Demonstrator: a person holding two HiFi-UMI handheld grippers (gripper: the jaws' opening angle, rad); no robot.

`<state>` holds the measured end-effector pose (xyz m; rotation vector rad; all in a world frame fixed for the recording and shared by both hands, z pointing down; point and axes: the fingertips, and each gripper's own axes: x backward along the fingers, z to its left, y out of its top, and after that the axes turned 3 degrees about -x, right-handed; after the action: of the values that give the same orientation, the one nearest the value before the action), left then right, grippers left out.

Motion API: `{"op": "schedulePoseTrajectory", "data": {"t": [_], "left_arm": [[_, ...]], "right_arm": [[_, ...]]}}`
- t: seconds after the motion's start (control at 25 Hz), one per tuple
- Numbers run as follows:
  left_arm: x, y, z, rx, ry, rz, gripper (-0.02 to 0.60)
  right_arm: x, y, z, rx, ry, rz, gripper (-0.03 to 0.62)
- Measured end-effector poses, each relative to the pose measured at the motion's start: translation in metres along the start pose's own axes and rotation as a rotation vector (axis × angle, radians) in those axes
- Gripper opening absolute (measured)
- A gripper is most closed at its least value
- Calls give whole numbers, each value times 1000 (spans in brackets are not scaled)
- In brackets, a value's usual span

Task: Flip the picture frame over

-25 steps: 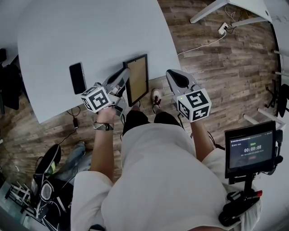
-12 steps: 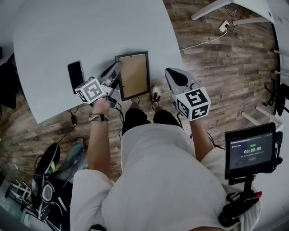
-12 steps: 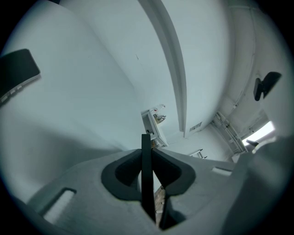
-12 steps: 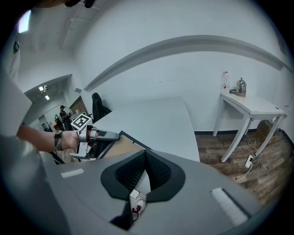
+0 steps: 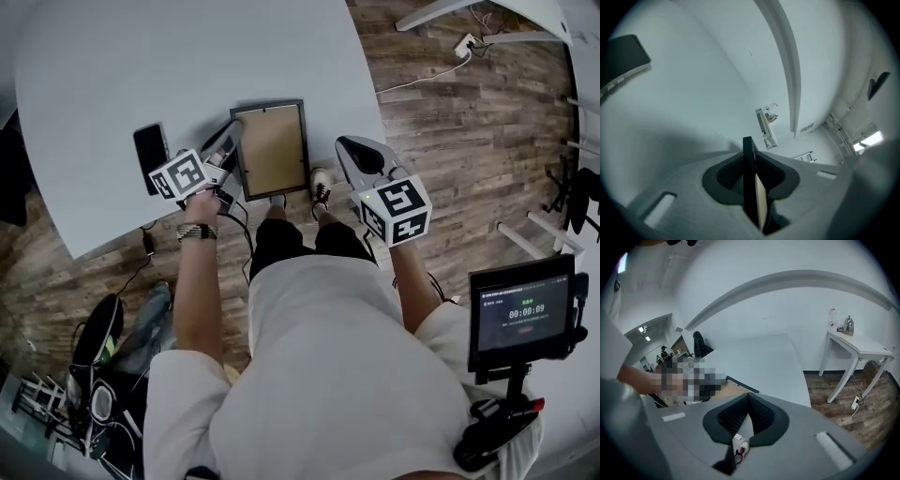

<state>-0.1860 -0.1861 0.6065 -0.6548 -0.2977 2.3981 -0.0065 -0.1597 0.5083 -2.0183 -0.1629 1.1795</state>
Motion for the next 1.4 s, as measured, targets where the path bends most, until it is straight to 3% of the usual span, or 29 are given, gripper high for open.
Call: {"op": "schedulePoseTrajectory", "data": {"t": [0.16,0.44,0.72,1.0,1.24,1.4], "left_arm": [[0,-3,3,-12,27,21,78],[-3,-4,11,-231,230,126,97],[1,-6,17,-312,295,172,109],[5,-8,22,-498,383,256,121],[8,2,19,-799,491,336,121],[15,4,2,-825,493,312,120]], "right_arm": [[-3,0,0,-5,1,5,3],[-6,3,4,0,17,4,3],[-7,1,6,0,22,11,3],[-7,-3,4,-2,21,16,3],[-9,0,4,5,26,10,3],[0,4,8,14,30,-1,3]]}}
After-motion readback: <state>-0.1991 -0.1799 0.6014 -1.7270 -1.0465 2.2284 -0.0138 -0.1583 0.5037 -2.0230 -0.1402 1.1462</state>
